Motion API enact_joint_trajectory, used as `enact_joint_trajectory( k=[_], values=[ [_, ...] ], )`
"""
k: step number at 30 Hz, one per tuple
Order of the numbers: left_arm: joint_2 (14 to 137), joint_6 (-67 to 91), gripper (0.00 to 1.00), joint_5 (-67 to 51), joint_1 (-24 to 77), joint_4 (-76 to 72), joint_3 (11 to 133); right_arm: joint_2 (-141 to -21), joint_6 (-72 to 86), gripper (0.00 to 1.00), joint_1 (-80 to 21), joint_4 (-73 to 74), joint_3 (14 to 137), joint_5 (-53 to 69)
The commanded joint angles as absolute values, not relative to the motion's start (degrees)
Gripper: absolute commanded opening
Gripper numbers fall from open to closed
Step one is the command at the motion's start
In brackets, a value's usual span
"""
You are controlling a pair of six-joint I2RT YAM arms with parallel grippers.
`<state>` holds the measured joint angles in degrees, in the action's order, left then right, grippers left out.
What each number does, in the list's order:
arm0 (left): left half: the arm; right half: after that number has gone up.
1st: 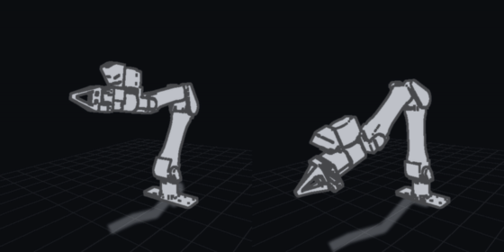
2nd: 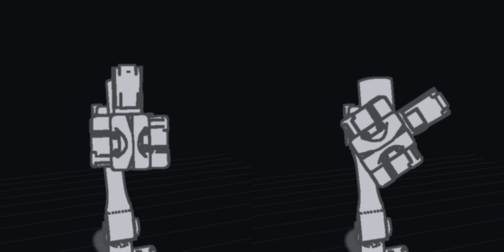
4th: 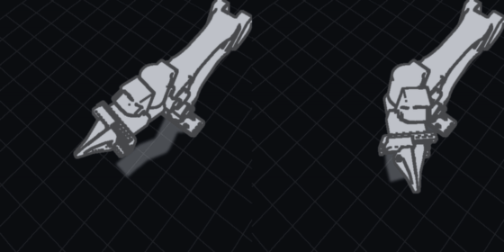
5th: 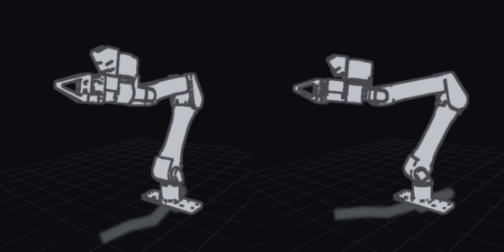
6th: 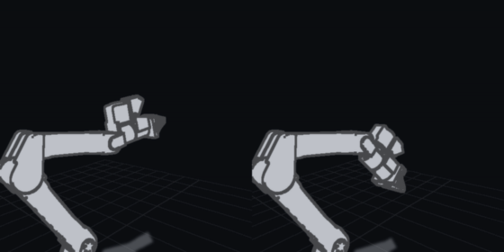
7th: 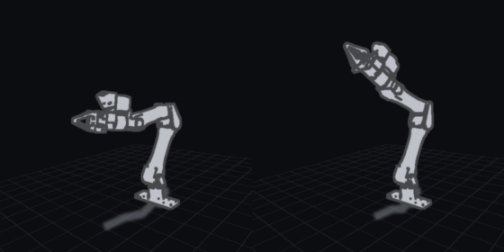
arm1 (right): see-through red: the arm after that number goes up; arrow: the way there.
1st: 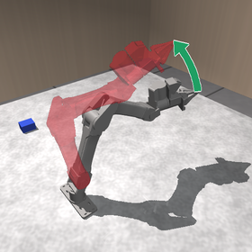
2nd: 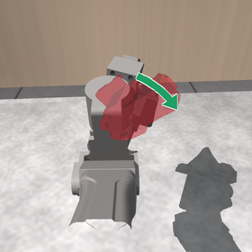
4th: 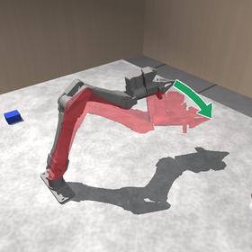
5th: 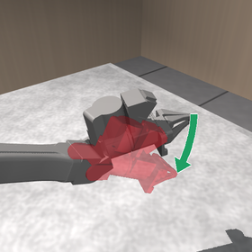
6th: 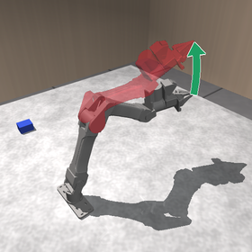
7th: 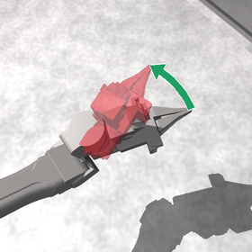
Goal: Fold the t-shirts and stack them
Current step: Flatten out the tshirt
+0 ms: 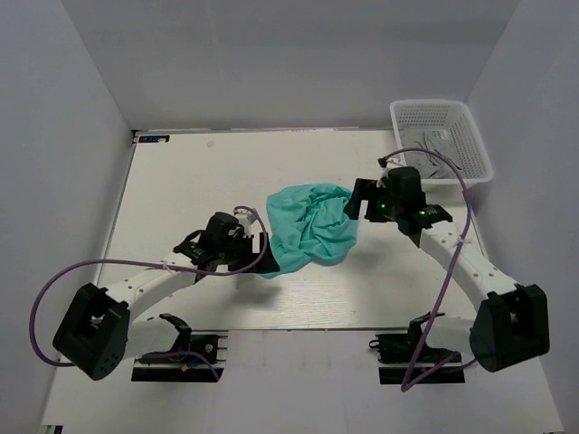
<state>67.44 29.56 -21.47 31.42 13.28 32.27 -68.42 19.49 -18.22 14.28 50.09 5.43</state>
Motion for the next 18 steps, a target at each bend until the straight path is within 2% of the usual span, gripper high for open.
enact_joint_trajectory(
  k=[1,6,8,9,11,14,18],
  values=[
    [69.69,29.36,1.00,-15.30,33.92,15.56,32.34,-72.58,18.02,0.90,-21.88,17.49,53.52,0.53],
    [76.72,29.88,1.00,-11.35,38.05,16.87,35.42,-78.74,20.46,0.90,-26.27,16.79,56.15,-3.69],
    [77.42,29.88,0.94,-10.29,38.84,17.48,36.82,-81.37,21.18,0.90,-26.98,15.56,57.38,-5.09],
    [77.43,29.88,0.94,-9.24,39.63,17.49,36.83,-82.17,22.31,0.90,-27.16,15.56,57.91,-5.71],
    [78.74,30.40,0.84,-8.61,40.16,18.19,37.35,-85.06,23.11,0.90,-27.33,15.29,59.06,-7.02],
    [78.75,31.03,0.68,-5.99,40.69,16.98,36.74,-87.96,28.03,0.85,-27.68,14.51,60.29,-9.14],
    [80.76,32.25,0.47,-2.99,40.69,16.96,37.35,-90.44,30.67,0.73,-27.69,10.99,60.20,-6.43]
  ],
)
